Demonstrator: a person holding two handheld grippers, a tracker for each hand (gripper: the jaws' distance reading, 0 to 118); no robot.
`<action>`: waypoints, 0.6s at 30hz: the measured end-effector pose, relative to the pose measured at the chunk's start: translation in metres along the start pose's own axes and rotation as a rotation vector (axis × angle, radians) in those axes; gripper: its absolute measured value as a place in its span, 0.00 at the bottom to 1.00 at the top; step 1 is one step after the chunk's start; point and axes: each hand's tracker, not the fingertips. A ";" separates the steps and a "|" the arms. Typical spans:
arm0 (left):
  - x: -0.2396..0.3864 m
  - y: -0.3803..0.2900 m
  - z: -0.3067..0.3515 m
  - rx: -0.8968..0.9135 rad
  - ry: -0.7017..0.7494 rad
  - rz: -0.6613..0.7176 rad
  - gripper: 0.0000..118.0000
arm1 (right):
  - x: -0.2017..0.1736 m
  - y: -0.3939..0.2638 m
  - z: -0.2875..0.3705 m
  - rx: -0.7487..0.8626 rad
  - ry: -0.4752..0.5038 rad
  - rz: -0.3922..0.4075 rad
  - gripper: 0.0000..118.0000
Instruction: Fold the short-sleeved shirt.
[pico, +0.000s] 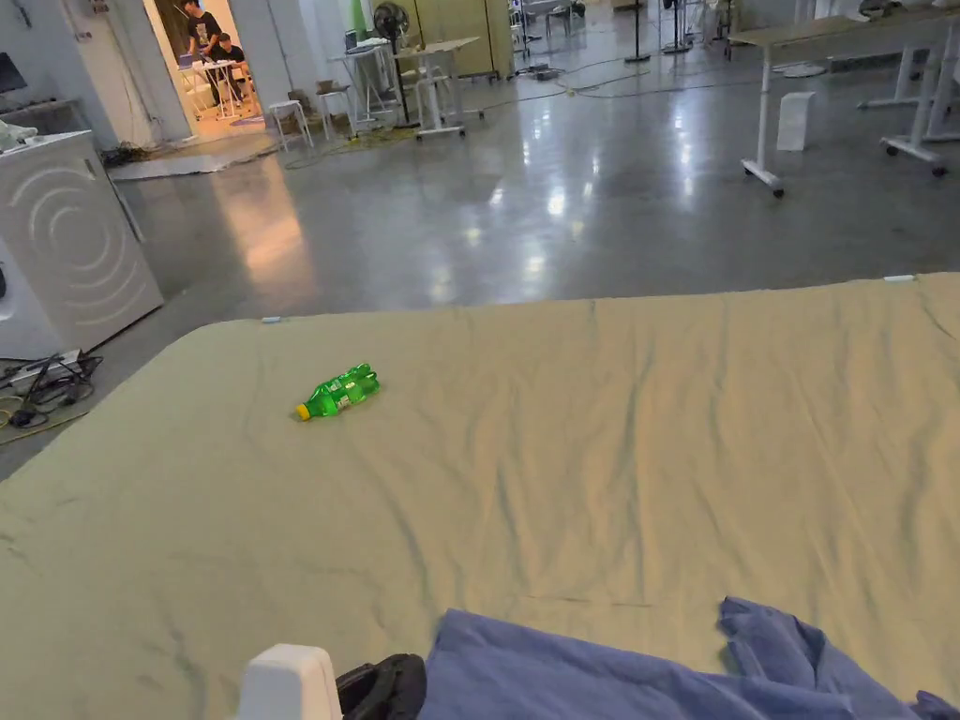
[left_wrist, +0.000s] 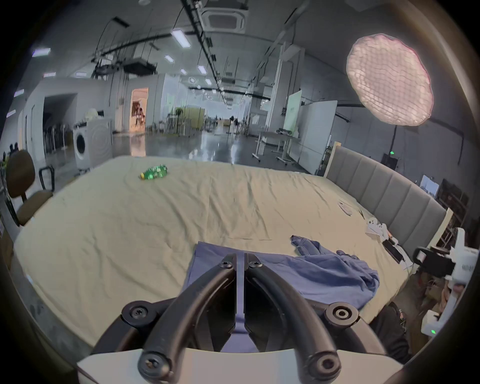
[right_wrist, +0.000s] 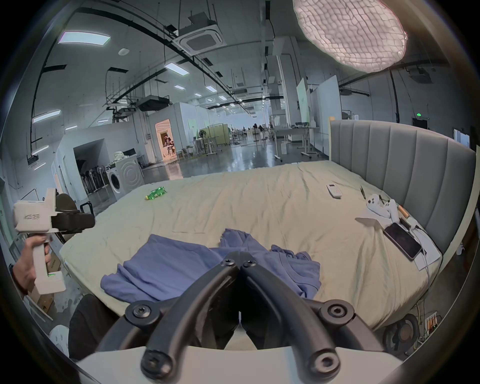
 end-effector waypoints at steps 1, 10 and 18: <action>-0.004 0.001 -0.022 -0.022 0.018 0.000 0.05 | 0.003 -0.002 -0.003 -0.015 -0.008 -0.002 0.00; -0.036 -0.003 -0.216 -0.377 0.095 -0.005 0.57 | 0.019 -0.015 -0.020 -0.108 -0.079 0.009 0.00; -0.049 -0.009 -0.265 -0.437 0.143 0.019 0.55 | 0.028 -0.029 -0.025 -0.173 -0.112 -0.049 0.00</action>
